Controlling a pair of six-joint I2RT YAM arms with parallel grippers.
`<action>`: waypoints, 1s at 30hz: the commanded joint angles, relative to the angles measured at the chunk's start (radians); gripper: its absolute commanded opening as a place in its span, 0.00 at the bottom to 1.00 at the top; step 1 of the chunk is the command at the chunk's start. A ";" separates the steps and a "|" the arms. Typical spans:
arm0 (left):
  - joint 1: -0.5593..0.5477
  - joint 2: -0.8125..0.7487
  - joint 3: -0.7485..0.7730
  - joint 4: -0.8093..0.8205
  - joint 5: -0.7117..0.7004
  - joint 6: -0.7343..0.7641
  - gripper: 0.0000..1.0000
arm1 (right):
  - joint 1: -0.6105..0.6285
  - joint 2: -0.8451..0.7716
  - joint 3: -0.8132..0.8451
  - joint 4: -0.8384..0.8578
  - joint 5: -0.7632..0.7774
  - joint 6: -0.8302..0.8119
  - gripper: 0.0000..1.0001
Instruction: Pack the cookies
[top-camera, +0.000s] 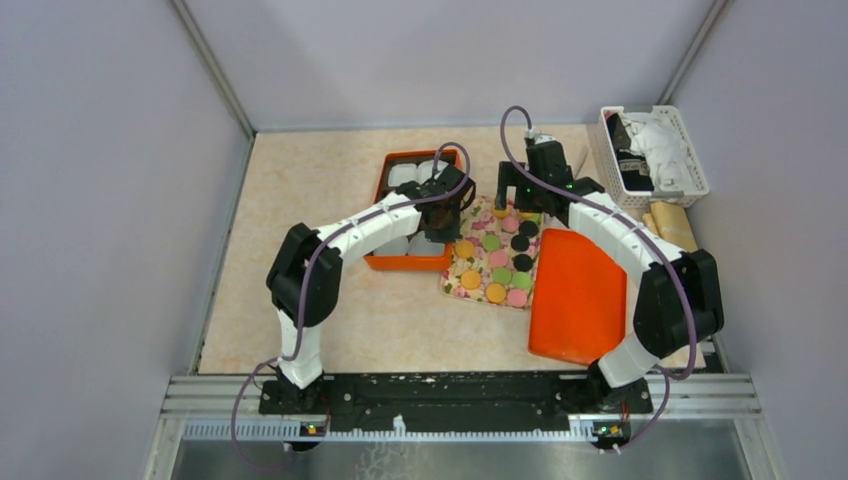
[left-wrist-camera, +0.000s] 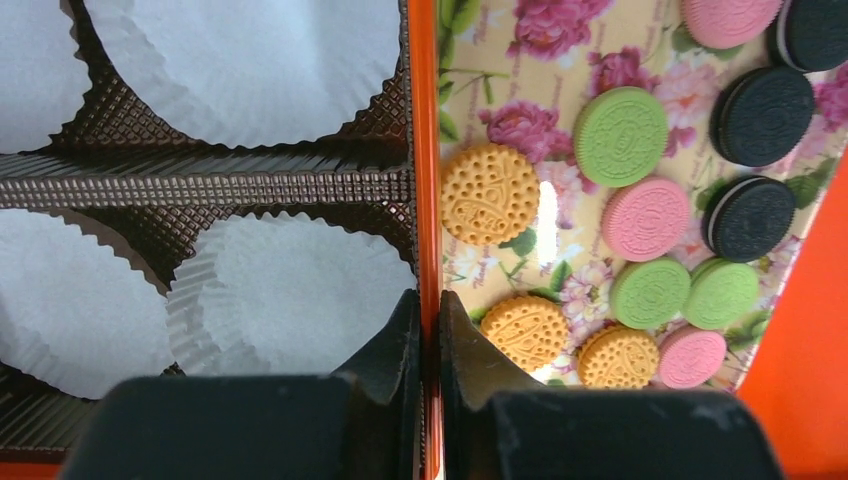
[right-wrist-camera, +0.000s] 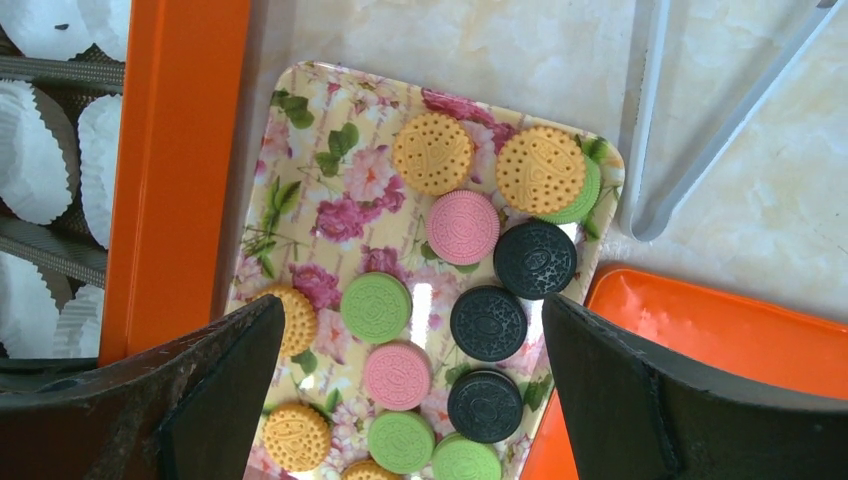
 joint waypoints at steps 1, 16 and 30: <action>0.002 -0.002 0.060 -0.027 0.020 -0.006 0.09 | 0.009 0.011 0.043 0.002 0.013 -0.003 0.99; 0.093 -0.049 -0.203 0.026 -0.012 -0.072 0.00 | 0.008 0.024 0.007 0.016 -0.014 0.005 0.99; 0.099 -0.034 -0.245 0.078 0.018 -0.200 0.21 | 0.009 0.031 -0.010 0.012 -0.024 -0.006 0.99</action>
